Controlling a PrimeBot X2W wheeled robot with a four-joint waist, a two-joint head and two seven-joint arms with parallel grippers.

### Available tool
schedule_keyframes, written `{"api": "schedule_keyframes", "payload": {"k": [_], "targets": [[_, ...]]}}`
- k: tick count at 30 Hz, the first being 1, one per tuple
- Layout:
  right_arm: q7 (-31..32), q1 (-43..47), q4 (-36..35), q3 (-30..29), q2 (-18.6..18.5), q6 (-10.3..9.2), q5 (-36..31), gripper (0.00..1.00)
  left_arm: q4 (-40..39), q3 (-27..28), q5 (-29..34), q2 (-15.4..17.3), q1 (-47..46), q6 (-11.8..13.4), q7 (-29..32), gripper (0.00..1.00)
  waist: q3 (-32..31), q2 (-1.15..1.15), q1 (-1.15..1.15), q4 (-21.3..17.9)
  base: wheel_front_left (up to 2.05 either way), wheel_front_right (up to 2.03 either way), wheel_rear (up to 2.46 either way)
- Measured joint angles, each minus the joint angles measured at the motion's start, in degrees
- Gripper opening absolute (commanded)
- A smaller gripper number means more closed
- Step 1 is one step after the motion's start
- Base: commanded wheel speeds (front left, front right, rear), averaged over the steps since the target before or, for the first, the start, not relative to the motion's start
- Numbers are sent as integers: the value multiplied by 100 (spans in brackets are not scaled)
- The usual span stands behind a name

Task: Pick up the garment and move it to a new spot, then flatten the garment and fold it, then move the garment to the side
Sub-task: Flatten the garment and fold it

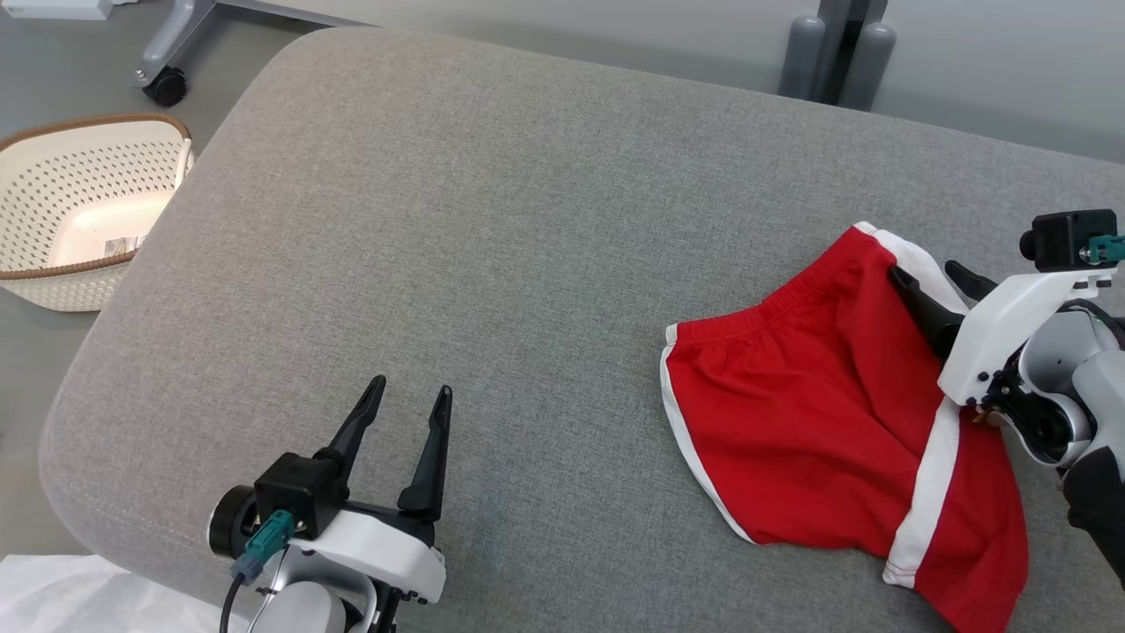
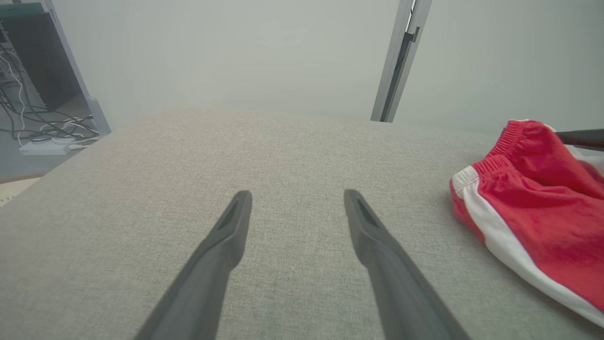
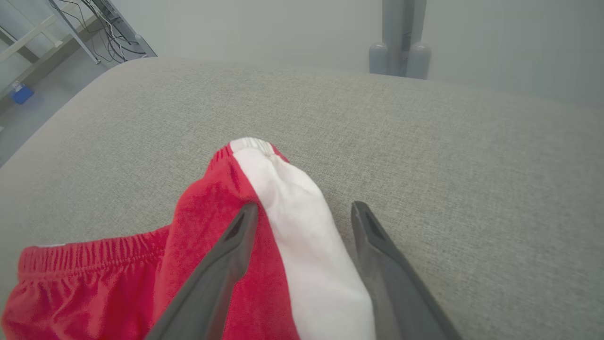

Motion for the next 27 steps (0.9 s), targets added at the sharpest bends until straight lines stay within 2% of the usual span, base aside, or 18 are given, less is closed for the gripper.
{"api": "schedule_keyframes", "payload": {"k": [5,7,8,11,19,27], "targets": [[179,-155,102,297,-125,0,475,100,-4,-46,-23,-3,-52,16,0,100,52,0,0,38,0,0,0],[272,-159,94,390,-118,0,704,22,-2,-53,-25,-2,-54,33,0,100,51,0,0,38,0,0,0],[281,-165,88,446,-121,0,789,0,-1,-52,-27,0,-54,35,0,100,47,0,0,34,0,0,0],[241,-209,86,624,-196,0,914,0,3,-54,-32,-3,-57,58,0,100,22,0,0,17,0,0,0],[-463,-518,52,1043,-289,0,983,0,40,-36,-22,-2,-51,67,0,100,-190,0,0,-78,0,0,0],[-1125,-1114,170,1461,-309,0,767,0,76,-37,-22,-2,124,93,0,100,-614,0,0,-137,0,0,0]]}}
